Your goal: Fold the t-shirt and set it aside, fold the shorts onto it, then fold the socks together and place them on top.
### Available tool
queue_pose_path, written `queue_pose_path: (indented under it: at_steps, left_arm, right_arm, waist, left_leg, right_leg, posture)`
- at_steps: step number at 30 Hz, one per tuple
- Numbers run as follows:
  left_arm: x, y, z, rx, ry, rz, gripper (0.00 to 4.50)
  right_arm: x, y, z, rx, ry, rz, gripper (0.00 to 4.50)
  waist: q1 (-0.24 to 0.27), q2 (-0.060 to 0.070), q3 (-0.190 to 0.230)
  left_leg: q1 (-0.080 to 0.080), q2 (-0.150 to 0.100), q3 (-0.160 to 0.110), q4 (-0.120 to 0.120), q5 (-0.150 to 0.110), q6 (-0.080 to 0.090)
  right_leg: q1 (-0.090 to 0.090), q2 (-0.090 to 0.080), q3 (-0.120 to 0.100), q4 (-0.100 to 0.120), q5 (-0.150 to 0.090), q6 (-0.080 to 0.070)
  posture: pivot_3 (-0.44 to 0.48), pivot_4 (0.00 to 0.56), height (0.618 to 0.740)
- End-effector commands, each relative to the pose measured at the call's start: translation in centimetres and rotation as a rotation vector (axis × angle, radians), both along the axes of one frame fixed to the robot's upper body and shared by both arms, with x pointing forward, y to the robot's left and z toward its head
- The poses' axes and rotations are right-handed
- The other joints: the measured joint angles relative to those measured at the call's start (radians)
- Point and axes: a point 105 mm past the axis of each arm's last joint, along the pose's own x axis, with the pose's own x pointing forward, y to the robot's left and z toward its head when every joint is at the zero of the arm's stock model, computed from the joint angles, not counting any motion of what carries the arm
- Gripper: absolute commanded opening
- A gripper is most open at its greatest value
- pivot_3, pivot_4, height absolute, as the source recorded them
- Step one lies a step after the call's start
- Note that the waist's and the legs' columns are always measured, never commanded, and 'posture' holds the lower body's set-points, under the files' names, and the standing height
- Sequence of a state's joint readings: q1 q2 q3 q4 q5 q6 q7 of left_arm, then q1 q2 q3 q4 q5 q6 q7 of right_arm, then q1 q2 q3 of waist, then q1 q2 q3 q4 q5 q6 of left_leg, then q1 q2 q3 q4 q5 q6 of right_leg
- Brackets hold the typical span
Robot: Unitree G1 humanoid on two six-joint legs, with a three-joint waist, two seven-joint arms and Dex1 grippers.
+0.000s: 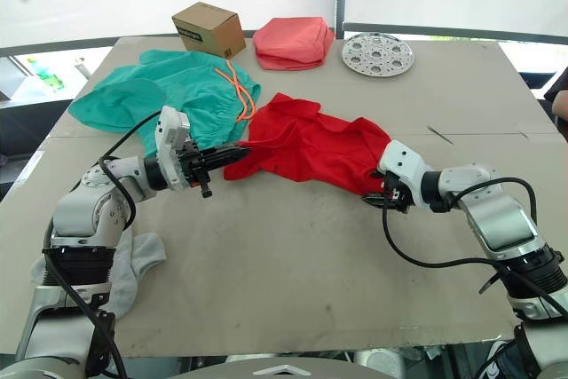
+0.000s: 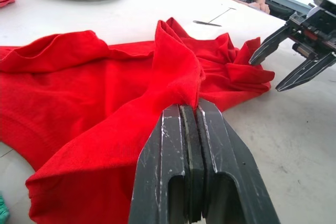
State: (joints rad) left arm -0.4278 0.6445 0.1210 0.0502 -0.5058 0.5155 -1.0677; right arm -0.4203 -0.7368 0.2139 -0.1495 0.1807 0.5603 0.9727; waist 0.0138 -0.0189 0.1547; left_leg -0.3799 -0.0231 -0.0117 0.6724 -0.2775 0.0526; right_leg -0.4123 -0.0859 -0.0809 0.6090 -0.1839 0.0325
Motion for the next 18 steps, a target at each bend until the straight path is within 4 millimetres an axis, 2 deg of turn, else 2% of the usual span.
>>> queue_pose_path:
  at_steps: [1,2,3,5,8,9,15,18]
  left_arm:
    - [-0.1,0.3,0.8,0.014,-0.041,-0.003,0.00]
    - [-0.2,0.4,0.7,0.017,-0.042,-0.001,0.00]
    - [-0.2,0.4,0.7,0.017,-0.042,0.000,0.00]
    - [-0.2,0.4,0.6,0.020,-0.041,0.001,0.00]
    - [-0.2,0.6,0.5,0.022,-0.041,0.003,0.00]
    - [-0.2,0.7,0.4,0.023,-0.041,0.005,0.00]
    - [-0.1,1.2,0.8,0.008,-0.040,0.008,0.00]
    - [0.0,1.9,2.5,-0.098,-0.011,0.016,0.00]
  right_arm:
    - [0.5,0.2,0.8,-0.007,-0.055,0.016,2.74]
    - [0.8,0.2,0.7,-0.008,-0.056,0.010,2.74]
    - [0.9,0.1,0.6,-0.011,-0.059,0.008,2.25]
    - [1.1,0.1,0.6,-0.010,-0.058,0.008,1.54]
    - [1.0,0.2,1.4,0.010,-0.060,0.017,0.20]
    - [0.8,0.2,1.8,0.027,-0.058,0.022,0.04]
    - [-0.9,-0.5,4.7,0.134,-0.002,0.050,0.04]
    - [-1.1,-2.4,6.8,0.239,0.014,-0.027,0.04]
  waist:
    - [0.000,0.000,0.000]
    - [0.000,0.000,0.000]
    - [0.000,0.000,0.000]
    - [0.000,0.000,0.000]
    - [0.000,0.000,0.000]
    - [0.000,0.000,0.000]
    - [0.001,0.000,0.000]
    - [0.001,0.000,0.000]
  left_leg:
    - [0.000,0.000,0.000,0.000,0.000,0.000]
    - [0.000,0.000,0.000,0.000,0.000,0.000]
    - [0.000,0.000,0.000,0.000,0.000,0.000]
    - [0.000,0.000,0.000,0.000,0.000,-0.001]
    - [0.000,0.000,0.000,0.000,0.000,0.000]
    - [0.000,0.000,0.000,0.000,0.000,0.000]
    - [0.000,0.000,0.000,0.000,0.000,0.001]
    - [-0.001,0.000,-0.001,0.000,-0.001,0.001]
  right_leg:
    - [0.000,0.000,0.000,0.000,0.000,0.000]
    - [0.000,0.000,0.000,0.000,0.000,0.000]
    - [0.000,0.000,0.000,0.000,0.000,0.000]
    - [0.000,0.000,0.000,0.000,0.000,0.000]
    - [0.000,0.000,0.000,0.000,0.000,0.000]
    - [0.000,0.000,0.000,0.000,0.000,0.000]
    - [0.000,0.000,0.000,0.000,0.000,0.000]
    - [0.000,-0.001,0.000,-0.001,0.000,0.000]
  posture:
    - [0.000,0.150,0.740]
    - [0.000,0.150,0.740]
    - [0.000,0.150,0.740]
    - [0.000,0.150,0.740]
    - [0.000,0.150,0.740]
    - [0.000,0.150,0.740]
    - [0.000,0.150,0.740]
    - [0.000,0.150,0.740]
